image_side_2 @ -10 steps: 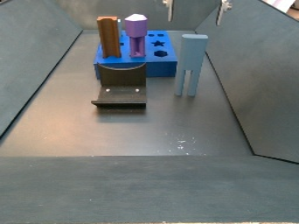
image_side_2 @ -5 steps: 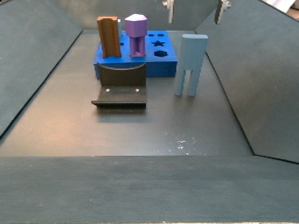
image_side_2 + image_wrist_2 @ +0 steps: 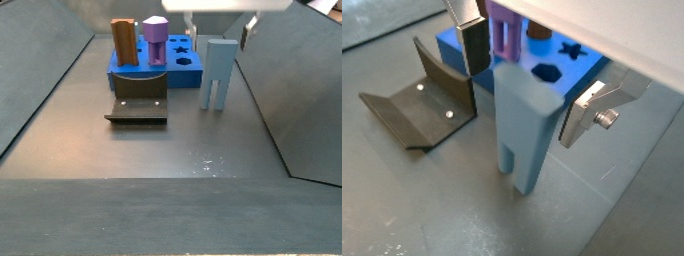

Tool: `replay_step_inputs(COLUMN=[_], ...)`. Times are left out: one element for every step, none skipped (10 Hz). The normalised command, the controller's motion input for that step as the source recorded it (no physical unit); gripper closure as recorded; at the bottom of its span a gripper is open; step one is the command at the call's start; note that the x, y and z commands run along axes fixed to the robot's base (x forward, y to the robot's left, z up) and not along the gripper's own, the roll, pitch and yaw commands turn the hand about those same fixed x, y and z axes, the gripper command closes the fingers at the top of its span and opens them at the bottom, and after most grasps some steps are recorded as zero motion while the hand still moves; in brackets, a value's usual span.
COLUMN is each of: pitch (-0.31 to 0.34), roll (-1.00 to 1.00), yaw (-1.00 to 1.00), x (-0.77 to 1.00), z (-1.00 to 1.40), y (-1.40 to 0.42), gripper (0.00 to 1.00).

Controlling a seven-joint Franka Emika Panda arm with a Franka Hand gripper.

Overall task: Pick up the square-circle object. Move up. Rotate the square-circle object. Move to above the board. Insert the square-circle object.
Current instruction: Rotate the square-circle object, then move to above the board.

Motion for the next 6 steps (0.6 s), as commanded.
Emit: replay_step_inputs(pitch=[-0.063,-0.062,-0.059,-0.046,0.107,0.118], roll=[-0.05,-0.05,-0.06,-0.06,0.30,0.29], yaw=[0.04,0.04,0.04,0.03,0.36,0.34], x=[0.01,0.02,0.02,0.00,-0.13,-0.13], z=[-0.43,-0.28,-0.18,0.00,1.00,1.00], y=[-0.01,-0.01,-0.01,0.00,0.19,0.18], gripper=[0.00,0.00,0.00,1.00,1.00,1.00])
